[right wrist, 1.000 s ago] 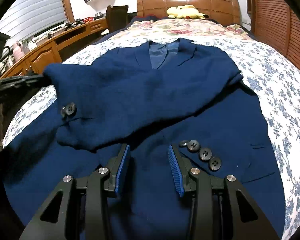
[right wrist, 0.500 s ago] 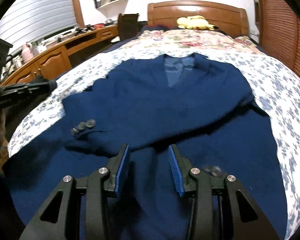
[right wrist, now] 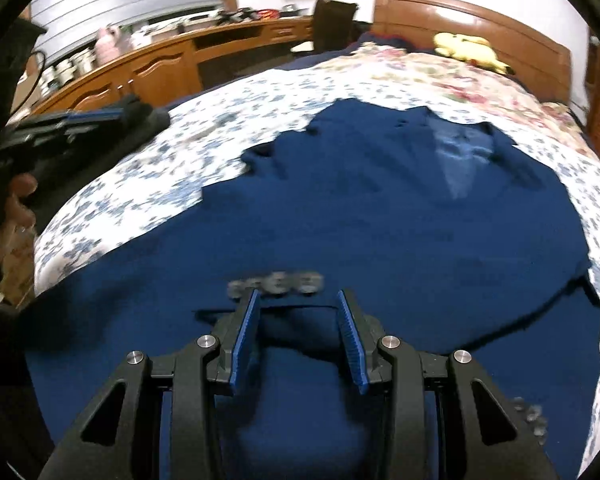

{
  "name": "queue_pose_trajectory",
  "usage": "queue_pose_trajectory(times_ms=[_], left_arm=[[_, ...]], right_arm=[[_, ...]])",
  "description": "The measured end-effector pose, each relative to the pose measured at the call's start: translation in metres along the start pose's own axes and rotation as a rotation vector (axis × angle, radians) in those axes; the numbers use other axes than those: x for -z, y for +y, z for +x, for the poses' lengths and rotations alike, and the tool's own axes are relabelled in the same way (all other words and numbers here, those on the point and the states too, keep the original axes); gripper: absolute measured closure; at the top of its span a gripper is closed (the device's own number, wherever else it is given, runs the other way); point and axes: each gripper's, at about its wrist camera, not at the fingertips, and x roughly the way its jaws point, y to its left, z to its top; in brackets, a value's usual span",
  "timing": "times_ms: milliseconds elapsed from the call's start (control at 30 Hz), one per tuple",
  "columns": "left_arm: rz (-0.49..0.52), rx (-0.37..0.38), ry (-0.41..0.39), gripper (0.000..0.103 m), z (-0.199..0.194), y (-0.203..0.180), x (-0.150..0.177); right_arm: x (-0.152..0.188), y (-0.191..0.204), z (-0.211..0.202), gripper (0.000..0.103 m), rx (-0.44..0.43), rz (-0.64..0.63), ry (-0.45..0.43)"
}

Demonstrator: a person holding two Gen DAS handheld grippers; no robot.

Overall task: Fold large clothes
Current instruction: 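Grasp the folded side near the buttons with the right tool, fold it over, release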

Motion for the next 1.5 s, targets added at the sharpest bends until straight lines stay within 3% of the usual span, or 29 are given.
queue_pose_trajectory(times_ms=[167,500,533,633,700,1100,1167,1400,1500], left_arm=[[-0.024,-0.012,-0.024,0.072,-0.010,0.014,0.001],[-0.031,-0.023,-0.031,0.072,-0.015,0.021,0.005],[-0.030,-0.022,-0.029,0.072,-0.015,0.021,0.005],[-0.026,-0.027,-0.029,0.072,-0.016,0.022,0.006],[-0.027,-0.027,-0.030,0.072,-0.017,0.023,0.007],[-0.038,-0.022,-0.055,0.072,-0.026,0.028,0.006],[-0.036,-0.022,-0.055,0.072,-0.025,0.026,0.006],[-0.027,-0.019,-0.050,0.072,-0.024,0.025,0.006],[-0.026,-0.017,-0.050,0.072,-0.024,0.025,0.006]], right_arm=[[-0.005,0.016,0.007,0.062,-0.076,-0.041,0.019],[-0.022,0.020,0.060,0.063,0.018,-0.157,0.137],[-0.024,0.017,0.062,0.074,0.025,-0.161,0.144],[-0.025,0.015,0.067,0.094,0.042,-0.170,0.149],[-0.027,0.010,0.062,0.096,0.037,-0.162,0.134],[-0.041,0.015,-0.011,0.099,-0.076,-0.063,-0.035],[-0.032,0.016,-0.020,0.100,-0.057,-0.061,-0.066],[-0.021,0.025,-0.014,0.099,-0.138,-0.043,-0.040],[-0.023,0.018,-0.014,0.090,-0.159,-0.034,-0.049]])
